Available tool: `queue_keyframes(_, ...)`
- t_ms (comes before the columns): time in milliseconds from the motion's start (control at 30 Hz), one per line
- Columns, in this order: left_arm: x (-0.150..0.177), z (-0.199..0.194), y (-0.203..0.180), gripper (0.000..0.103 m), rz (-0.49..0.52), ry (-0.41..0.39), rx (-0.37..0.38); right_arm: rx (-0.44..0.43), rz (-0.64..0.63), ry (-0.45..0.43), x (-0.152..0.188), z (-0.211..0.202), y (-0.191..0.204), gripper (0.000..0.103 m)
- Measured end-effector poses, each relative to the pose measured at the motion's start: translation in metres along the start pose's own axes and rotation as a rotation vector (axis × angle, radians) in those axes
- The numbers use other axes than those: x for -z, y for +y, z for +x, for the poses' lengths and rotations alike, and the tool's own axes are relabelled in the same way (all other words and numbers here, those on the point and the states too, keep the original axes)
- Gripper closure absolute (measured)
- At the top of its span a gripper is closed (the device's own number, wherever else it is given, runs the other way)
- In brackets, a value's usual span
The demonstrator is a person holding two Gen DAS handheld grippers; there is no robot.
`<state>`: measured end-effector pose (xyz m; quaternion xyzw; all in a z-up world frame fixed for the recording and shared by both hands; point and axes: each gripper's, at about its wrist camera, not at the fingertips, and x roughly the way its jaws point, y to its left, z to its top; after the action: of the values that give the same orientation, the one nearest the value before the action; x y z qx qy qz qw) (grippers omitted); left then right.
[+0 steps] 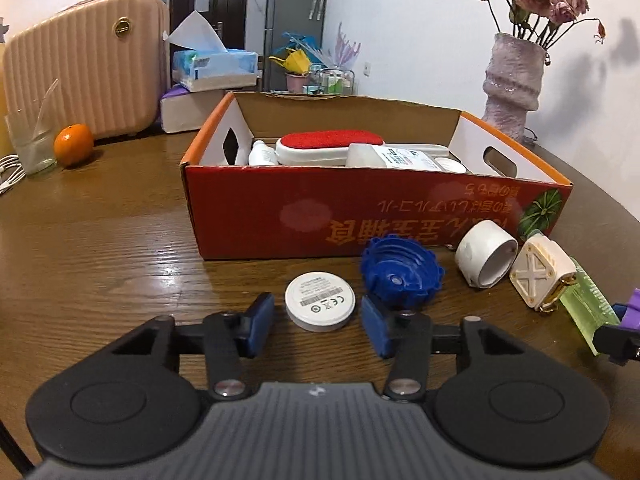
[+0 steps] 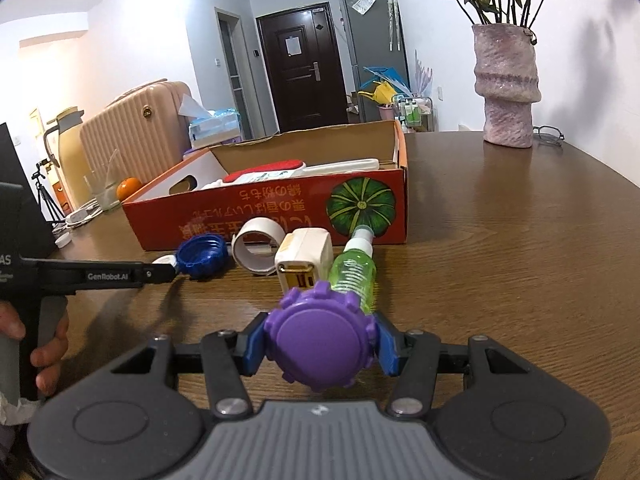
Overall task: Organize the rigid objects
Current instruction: 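Grasp the white round disc with the left gripper while the right gripper holds the purple cap, then carry the purple cap and white disc over the box with both grippers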
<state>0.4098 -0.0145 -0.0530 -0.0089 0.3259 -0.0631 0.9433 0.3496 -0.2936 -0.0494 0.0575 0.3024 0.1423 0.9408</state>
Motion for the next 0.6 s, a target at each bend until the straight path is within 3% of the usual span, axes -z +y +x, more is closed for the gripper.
queue_keyframes(100, -0.002, 0.004, -0.001, 0.052, 0.024, -0.003, 0.008, 0.004, 0.002, 0.008, 0.002, 0.000, 0.001, 0.050)
queue_keyframes(167, -0.003, 0.006, -0.003, 0.063, 0.052, -0.006, -0.007, 0.006, 0.002, 0.012, 0.004, -0.001, 0.001, 0.050)
queue_keyframes(300, -0.001, -0.003, -0.004, 0.063, 0.032, -0.003, 0.037, 0.003, -0.007, 0.005, 0.005, -0.009, 0.007, 0.050)
queue_keyframes(600, 0.025, -0.095, -0.014, 0.063, -0.002, -0.139, -0.010, 0.014, -0.025, -0.041, 0.005, -0.049, 0.021, 0.050)
